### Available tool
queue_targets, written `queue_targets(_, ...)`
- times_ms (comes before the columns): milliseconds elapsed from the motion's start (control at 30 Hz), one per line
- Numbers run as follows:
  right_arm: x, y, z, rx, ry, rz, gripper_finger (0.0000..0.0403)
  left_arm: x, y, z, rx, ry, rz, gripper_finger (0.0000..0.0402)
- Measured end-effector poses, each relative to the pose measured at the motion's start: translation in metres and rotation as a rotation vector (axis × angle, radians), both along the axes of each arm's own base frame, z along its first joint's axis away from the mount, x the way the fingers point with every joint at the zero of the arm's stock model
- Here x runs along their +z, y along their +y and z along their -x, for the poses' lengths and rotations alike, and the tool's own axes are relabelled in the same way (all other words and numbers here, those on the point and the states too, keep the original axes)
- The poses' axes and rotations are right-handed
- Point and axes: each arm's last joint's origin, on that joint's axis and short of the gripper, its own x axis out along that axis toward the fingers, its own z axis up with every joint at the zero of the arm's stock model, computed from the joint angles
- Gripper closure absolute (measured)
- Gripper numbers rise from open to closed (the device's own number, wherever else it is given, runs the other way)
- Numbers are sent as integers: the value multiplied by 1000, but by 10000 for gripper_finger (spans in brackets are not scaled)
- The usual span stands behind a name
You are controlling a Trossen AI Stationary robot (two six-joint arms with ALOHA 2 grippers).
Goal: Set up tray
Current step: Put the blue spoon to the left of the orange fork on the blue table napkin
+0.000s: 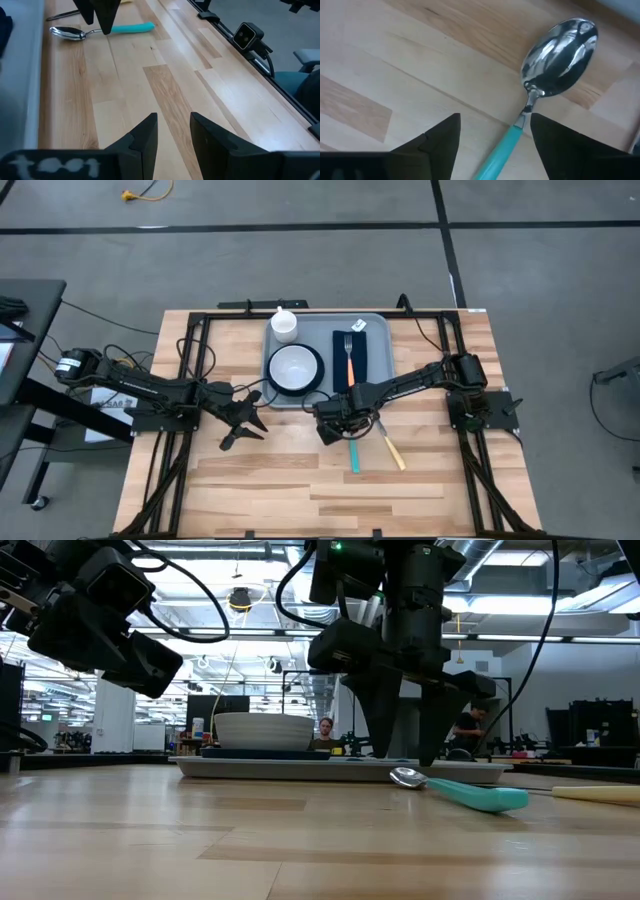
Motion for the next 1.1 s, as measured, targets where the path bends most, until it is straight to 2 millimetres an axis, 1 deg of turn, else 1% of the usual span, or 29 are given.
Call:
queue_targets(233,-1,-1,5,-33,52,24,194,0,0,0,-2,-1,-3,299)
queue_targets(500,-1,-2,5,-52,51,53,209,0,0,0,-3,-1,-2,299)
queue_targets(667,-9,-2,10,-76,75,54,211,0,0,0,-4,-1,-1,299)
queue_targets(833,-24,-2,14,-96,57,42,209,0,0,0,-5,0,0,299)
queue_targets(1100,-26,-3,15,-97,48,34,216,0,0,0,-6,0,1,299)
